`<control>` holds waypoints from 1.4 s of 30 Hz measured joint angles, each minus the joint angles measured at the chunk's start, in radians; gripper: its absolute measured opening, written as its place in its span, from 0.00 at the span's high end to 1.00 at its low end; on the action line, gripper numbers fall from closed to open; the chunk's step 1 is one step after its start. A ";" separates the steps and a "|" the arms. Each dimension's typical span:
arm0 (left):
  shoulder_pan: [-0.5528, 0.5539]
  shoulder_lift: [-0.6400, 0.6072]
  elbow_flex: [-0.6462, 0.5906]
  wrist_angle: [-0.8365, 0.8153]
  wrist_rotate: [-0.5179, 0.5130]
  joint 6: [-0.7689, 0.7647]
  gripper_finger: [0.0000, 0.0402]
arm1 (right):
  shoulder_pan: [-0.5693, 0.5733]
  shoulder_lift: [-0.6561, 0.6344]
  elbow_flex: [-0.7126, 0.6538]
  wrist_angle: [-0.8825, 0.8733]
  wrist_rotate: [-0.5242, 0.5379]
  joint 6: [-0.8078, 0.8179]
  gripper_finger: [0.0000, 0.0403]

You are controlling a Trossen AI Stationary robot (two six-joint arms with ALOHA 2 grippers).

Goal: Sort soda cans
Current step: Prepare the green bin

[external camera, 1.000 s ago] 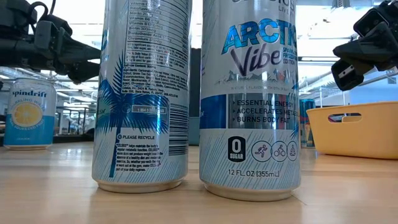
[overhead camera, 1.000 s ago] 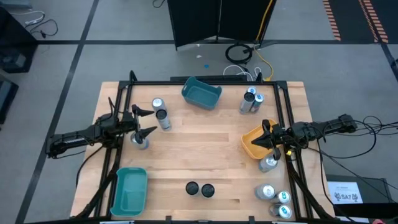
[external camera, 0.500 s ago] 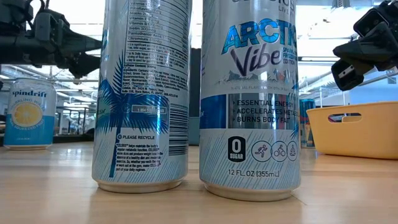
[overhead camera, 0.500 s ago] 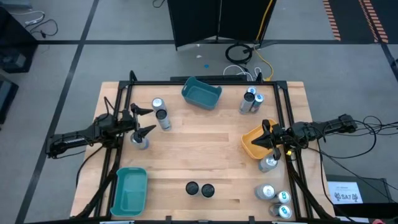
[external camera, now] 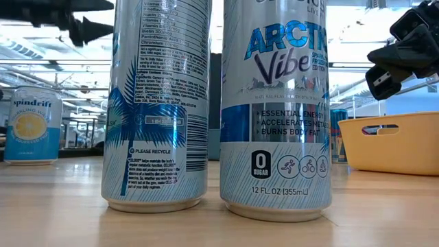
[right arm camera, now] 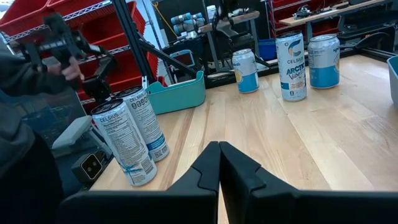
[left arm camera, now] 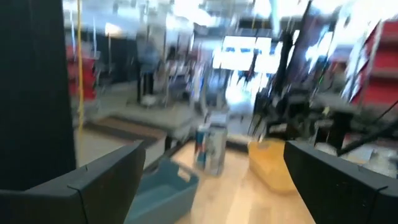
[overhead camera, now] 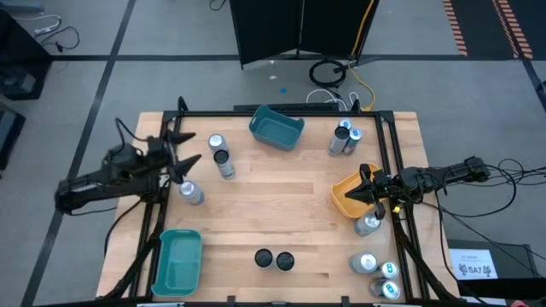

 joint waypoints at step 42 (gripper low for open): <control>-0.821 1.006 0.707 -0.949 -0.327 -1.693 0.03 | 0.000 0.000 0.000 0.000 0.000 0.000 1.00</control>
